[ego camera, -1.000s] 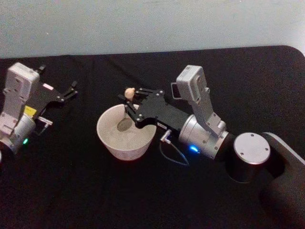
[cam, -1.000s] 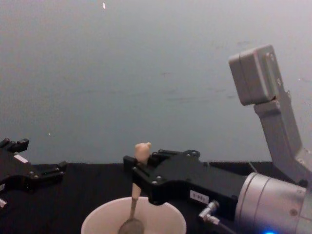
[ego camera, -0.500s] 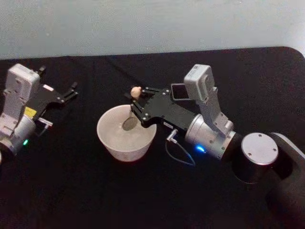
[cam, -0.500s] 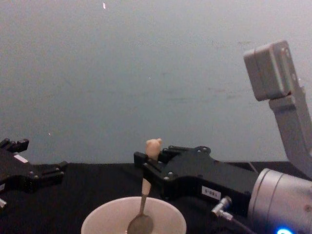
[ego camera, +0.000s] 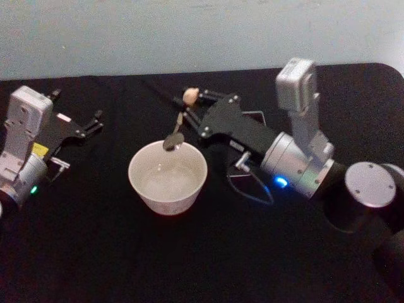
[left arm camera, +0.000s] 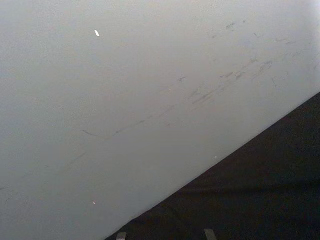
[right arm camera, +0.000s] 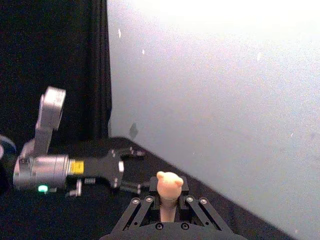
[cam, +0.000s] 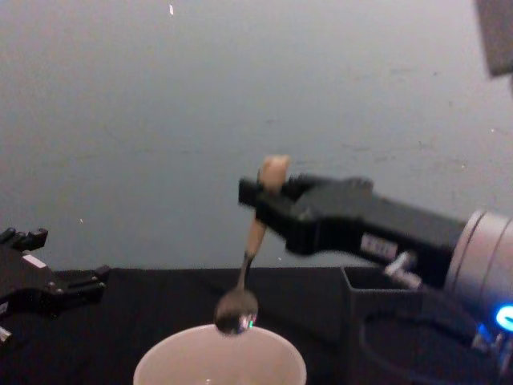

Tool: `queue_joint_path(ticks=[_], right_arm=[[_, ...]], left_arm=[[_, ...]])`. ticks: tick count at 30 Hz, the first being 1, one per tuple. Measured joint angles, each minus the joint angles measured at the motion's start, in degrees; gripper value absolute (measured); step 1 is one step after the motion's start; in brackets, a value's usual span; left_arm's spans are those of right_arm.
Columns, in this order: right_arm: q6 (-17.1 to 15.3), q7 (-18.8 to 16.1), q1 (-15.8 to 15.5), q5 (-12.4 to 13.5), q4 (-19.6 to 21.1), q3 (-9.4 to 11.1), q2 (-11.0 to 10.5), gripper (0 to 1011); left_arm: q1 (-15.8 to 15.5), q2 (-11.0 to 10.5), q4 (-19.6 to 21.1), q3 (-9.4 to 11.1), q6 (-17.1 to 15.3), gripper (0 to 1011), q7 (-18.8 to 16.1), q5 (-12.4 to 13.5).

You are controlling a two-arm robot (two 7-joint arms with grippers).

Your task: Pick up the stirring spoon with one hand, stir inside the cup, then place it back in its original position.

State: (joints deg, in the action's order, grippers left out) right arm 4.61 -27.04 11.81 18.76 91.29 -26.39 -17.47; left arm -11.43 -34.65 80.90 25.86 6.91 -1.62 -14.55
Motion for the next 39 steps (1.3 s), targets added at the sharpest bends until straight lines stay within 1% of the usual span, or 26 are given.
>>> queue_joint_path(ticks=[5, 8, 9, 15, 19, 21, 28, 39], right_arm=[[0.7, 0.1, -0.1, 1.8, 2.6, 1.7, -1.0, 197], [1.2, 0.5, 0.0, 2.4, 3.6, 2.7, -1.7, 197], [1.2, 0.5, 0.0, 2.4, 3.6, 2.7, -1.7, 197], [2.0, 1.6, 0.3, 3.3, 4.7, 5.3, -3.4, 197], [2.1, 2.0, 0.2, 3.3, 5.1, 6.3, -4.1, 197], [2.0, 2.2, -0.2, 3.3, 5.7, 7.2, -5.1, 197], [1.6, 1.9, -1.7, 3.4, 6.7, 8.5, -7.4, 197], [0.4, 1.7, -3.4, 3.8, 7.5, 9.7, -9.5, 197]], left_arm=[[0.0, 0.0, 0.0, 0.0, 0.0, 1001, 0.0, 0.0], [0.0, 0.0, 0.0, 0.0, 0.0, 1001, 0.0, 0.0], [0.0, 0.0, 0.0, 0.0, 0.0, 1001, 0.0, 0.0], [0.0, 0.0, 0.0, 0.0, 0.0, 1001, 0.0, 0.0], [0.0, 0.0, 0.0, 0.0, 0.0, 1001, 0.0, 0.0], [0.0, 0.0, 0.0, 0.0, 0.0, 1001, 0.0, 0.0], [0.0, 0.0, 0.0, 0.0, 0.0, 1001, 0.0, 0.0], [0.0, 0.0, 0.0, 0.0, 0.0, 1001, 0.0, 0.0]])
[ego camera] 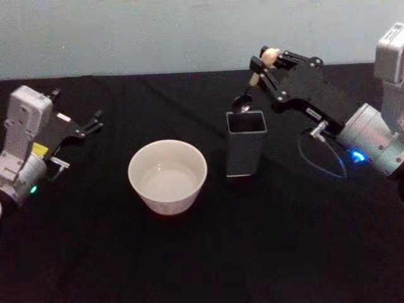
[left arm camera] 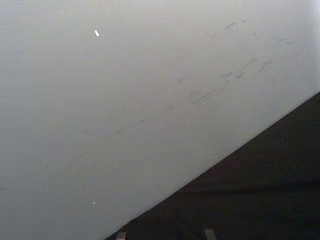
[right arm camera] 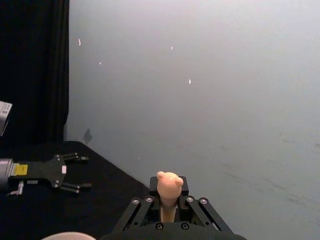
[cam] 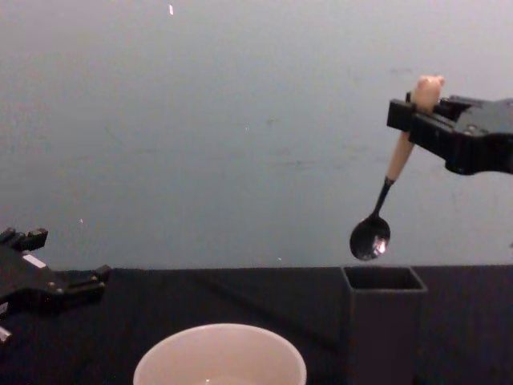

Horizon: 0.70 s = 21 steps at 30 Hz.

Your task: Pick up the stirring spoon with one hand, stir inside the cup, then place it back in its original position.

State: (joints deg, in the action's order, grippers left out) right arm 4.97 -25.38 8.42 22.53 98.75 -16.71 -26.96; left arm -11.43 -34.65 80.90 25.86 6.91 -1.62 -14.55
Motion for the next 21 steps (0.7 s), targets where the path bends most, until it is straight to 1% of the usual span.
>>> queue_joint_path(ticks=[10, 16, 21], right_arm=[[-1.4, 0.0, -0.6, -0.1, -0.9, -0.1, -0.7, 197], [-2.2, -0.2, -0.9, -0.1, -1.5, -0.7, -0.8, 197], [-3.2, 0.4, -0.9, -1.2, -3.1, -1.7, -0.5, 197]], left_arm=[[0.0, 0.0, 0.0, 0.0, 0.0, 1001, 0.0, 0.0], [0.0, 0.0, 0.0, 0.0, 0.0, 1001, 0.0, 0.0], [0.0, 0.0, 0.0, 0.0, 0.0, 1001, 0.0, 0.0]])
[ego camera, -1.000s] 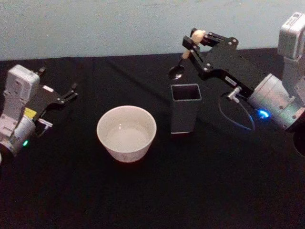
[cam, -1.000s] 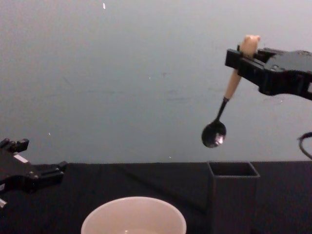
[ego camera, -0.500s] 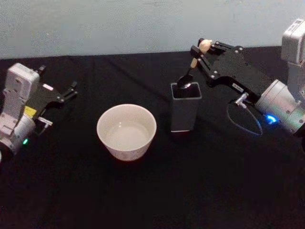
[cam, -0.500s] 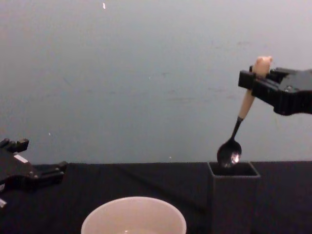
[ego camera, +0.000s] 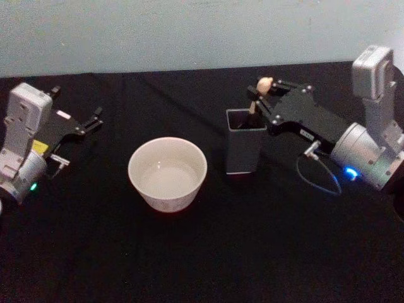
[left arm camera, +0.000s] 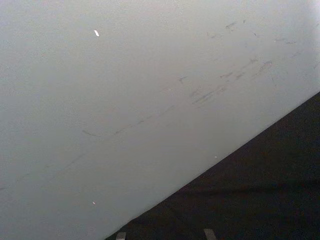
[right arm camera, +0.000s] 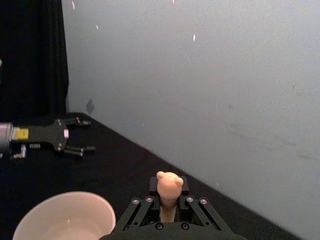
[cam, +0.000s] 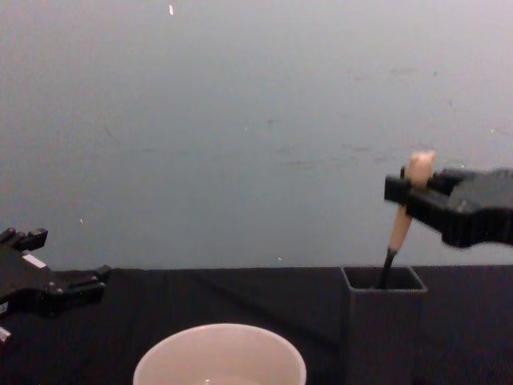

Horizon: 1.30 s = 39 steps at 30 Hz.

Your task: Pick up the stirring spoon with one hand, stir inside the cup, then place it back in its original position.

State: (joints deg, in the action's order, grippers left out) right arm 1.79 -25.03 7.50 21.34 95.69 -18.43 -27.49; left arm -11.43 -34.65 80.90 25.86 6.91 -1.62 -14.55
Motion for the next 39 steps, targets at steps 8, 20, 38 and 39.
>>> queue_joint_path(ticks=[8, 20, 38, 39], right_arm=[[-2.0, 0.9, 0.8, -1.3, -2.6, -1.2, 1.1, 197], [-5.3, 1.0, 2.5, -1.3, -5.2, -2.3, 2.3, 197], [-7.2, 1.6, 3.3, -2.1, -6.7, -3.3, 2.7, 197], [-7.2, 1.6, 3.3, -2.1, -6.7, -3.3, 2.7, 197]], left_arm=[[0.0, 0.0, 0.0, 0.0, 0.0, 1001, 0.0, 0.0], [0.0, 0.0, 0.0, 0.0, 0.0, 1001, 0.0, 0.0], [0.0, 0.0, 0.0, 0.0, 0.0, 1001, 0.0, 0.0], [0.0, 0.0, 0.0, 0.0, 0.0, 1001, 0.0, 0.0]])
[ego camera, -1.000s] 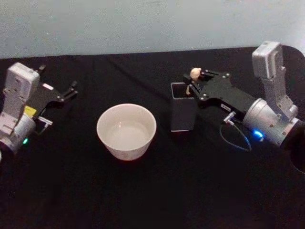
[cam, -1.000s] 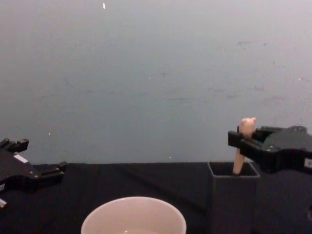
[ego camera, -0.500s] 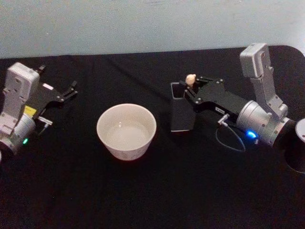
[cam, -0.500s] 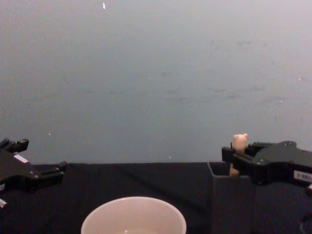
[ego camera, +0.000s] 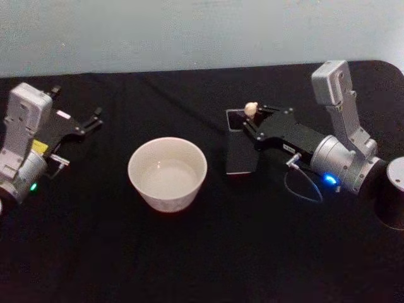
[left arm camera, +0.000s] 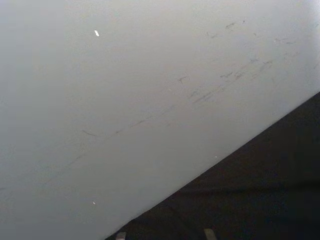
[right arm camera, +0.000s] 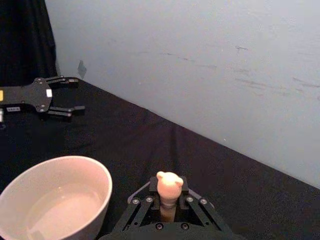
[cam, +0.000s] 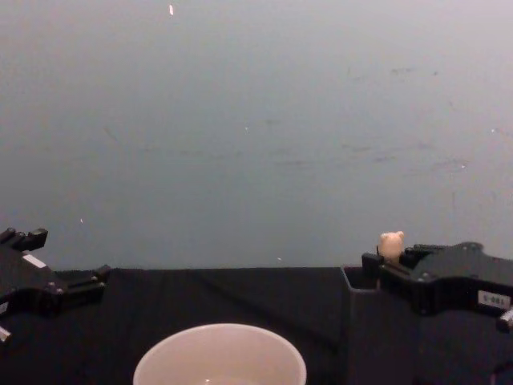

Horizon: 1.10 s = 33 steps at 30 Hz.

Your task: Pick up the stirring spoon with one hand, stir inside the cup, then place it back in its original position.

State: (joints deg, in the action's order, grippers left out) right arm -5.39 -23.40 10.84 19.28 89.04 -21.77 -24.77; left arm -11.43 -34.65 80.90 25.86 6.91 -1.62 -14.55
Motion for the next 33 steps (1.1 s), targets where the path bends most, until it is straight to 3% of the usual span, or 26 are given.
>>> queue_joint_path(ticks=[10, 33], right_arm=[[0.0, -0.1, 0.0, 0.0, 0.0, 0.0, 0.0, 234], [0.1, -0.2, 0.0, 0.1, 0.1, 0.1, -0.1, 957]], left_arm=[[0.0, 0.0, 0.0, 0.0, 0.0, 1001, 0.0, 0.0], [0.0, 0.0, 0.0, 0.0, 0.0, 1001, 0.0, 0.0]])
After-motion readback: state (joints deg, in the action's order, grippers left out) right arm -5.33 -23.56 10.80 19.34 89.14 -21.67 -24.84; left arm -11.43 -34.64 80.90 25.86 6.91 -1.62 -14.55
